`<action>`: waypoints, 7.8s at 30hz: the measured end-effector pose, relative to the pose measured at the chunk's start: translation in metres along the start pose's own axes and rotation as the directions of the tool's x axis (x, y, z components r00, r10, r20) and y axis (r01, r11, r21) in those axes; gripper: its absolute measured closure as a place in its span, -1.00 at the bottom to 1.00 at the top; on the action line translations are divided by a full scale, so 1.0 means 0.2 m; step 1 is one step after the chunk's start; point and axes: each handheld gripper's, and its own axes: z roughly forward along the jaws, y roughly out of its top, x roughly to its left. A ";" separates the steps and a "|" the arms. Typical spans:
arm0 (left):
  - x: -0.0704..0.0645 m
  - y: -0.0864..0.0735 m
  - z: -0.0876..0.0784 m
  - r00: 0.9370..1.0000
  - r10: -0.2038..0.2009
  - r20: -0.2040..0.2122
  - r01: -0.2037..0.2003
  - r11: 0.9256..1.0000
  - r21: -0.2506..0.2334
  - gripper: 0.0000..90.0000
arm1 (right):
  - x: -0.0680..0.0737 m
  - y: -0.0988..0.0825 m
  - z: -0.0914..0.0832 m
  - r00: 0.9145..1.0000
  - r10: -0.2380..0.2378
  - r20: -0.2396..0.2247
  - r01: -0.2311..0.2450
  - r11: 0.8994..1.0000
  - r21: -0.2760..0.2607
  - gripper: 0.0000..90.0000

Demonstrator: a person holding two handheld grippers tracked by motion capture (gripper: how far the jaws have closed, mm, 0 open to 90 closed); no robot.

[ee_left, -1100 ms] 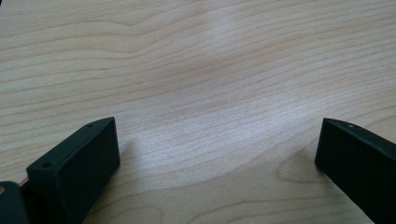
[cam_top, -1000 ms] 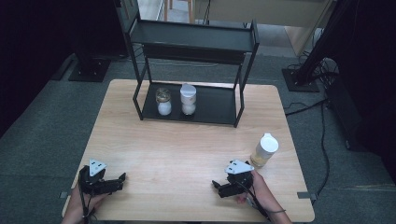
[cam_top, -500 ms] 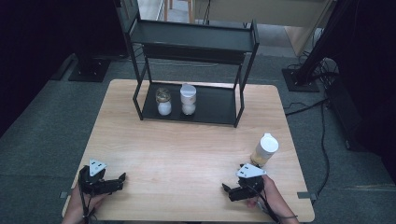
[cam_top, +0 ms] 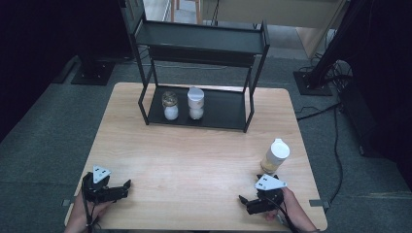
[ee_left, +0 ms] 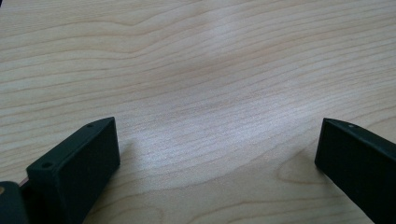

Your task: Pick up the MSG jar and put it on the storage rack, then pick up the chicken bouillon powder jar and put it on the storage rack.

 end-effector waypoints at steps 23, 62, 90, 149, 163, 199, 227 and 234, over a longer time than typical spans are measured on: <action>0.00 0.00 0.00 1.000 0.000 0.000 0.000 1.000 0.000 -1.00 | -0.10 -0.16 -0.16 1.000 0.019 0.017 -0.019 1.000 0.003 -1.00; 0.00 0.00 0.00 1.000 0.000 -0.001 0.000 1.000 0.000 -1.00 | -0.33 -0.32 -0.35 0.944 0.231 0.236 -0.225 0.973 -0.049 -0.89; -0.01 0.00 0.00 1.000 0.020 0.015 -0.020 1.000 0.000 -1.00 | -0.36 -0.01 -0.22 0.945 0.265 0.191 -0.259 0.964 -0.059 -0.76; -0.01 0.00 0.00 0.999 0.031 0.029 -0.031 1.000 -0.002 -1.00 | -0.41 0.44 -0.09 0.953 0.231 0.194 -0.234 0.972 -0.010 -0.32; -0.01 0.00 0.00 0.999 0.032 0.030 -0.032 0.999 0.000 -1.00 | -0.34 0.66 0.08 0.970 0.183 0.159 -0.185 0.983 -0.003 -0.32; -0.01 0.00 0.00 0.998 0.041 0.039 -0.041 0.999 -0.001 -1.00 | -0.42 1.10 0.41 0.973 0.178 0.148 -0.177 0.984 -0.017 -0.32; -0.01 0.00 0.00 0.998 0.046 0.046 -0.046 0.999 -0.001 -1.00 | -0.50 1.20 0.65 0.952 0.233 0.198 -0.232 0.972 -0.027 -0.33; -0.01 0.00 0.00 0.998 0.047 0.047 -0.047 0.999 -0.002 -1.00 | -0.49 1.19 0.61 0.960 0.228 0.161 -0.227 0.974 -0.027 -0.68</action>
